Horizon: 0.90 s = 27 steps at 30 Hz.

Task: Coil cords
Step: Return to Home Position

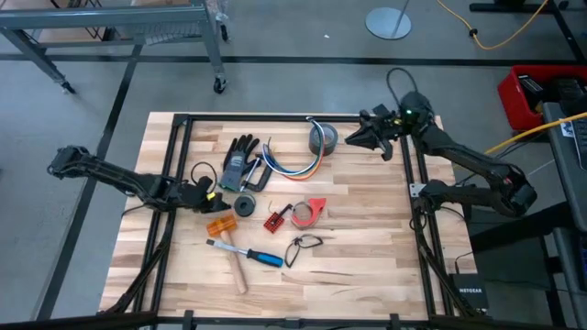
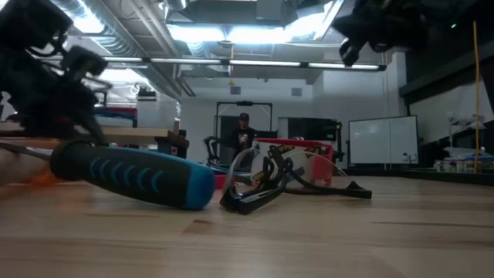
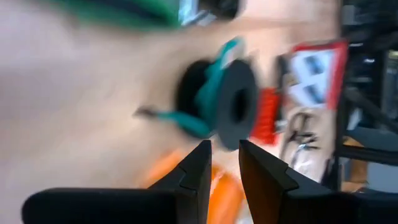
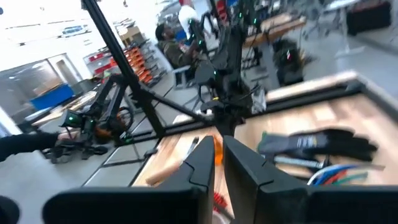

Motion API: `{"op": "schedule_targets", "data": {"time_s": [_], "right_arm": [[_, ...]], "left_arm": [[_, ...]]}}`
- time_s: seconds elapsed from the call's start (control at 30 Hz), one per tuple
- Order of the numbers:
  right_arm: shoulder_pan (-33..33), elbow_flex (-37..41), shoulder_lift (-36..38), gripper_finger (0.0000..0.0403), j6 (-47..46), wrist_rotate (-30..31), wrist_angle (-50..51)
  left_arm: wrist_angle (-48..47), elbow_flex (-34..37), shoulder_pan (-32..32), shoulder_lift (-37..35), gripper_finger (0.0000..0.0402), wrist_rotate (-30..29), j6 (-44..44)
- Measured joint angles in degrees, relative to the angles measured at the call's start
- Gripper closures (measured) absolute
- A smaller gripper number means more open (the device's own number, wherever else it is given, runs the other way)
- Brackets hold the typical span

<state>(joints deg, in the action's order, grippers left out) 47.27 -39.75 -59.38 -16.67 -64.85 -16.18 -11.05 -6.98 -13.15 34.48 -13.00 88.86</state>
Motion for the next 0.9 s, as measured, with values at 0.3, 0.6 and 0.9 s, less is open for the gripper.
{"op": "schedule_targets", "data": {"time_s": [0.3, 0.6, 0.9], "right_arm": [[0.0, 0.0, 14.86, 0.0366, -1.15, 7.92, 6.57], [0.0, 0.0, 26.92, 0.0366, 3.72, 18.03, 22.21], [0.02, 0.0, 33.76, 0.0366, 3.89, 18.15, 27.67]], "left_arm": [[-0.81, -0.09, 0.02, -16.97, 0.0329, -7.99, -20.76], [-2.24, -0.15, 0.02, -27.14, 0.0329, -16.64, -52.02], [1.65, 0.13, 0.02, -31.35, 0.0329, -16.6, -73.27]]}}
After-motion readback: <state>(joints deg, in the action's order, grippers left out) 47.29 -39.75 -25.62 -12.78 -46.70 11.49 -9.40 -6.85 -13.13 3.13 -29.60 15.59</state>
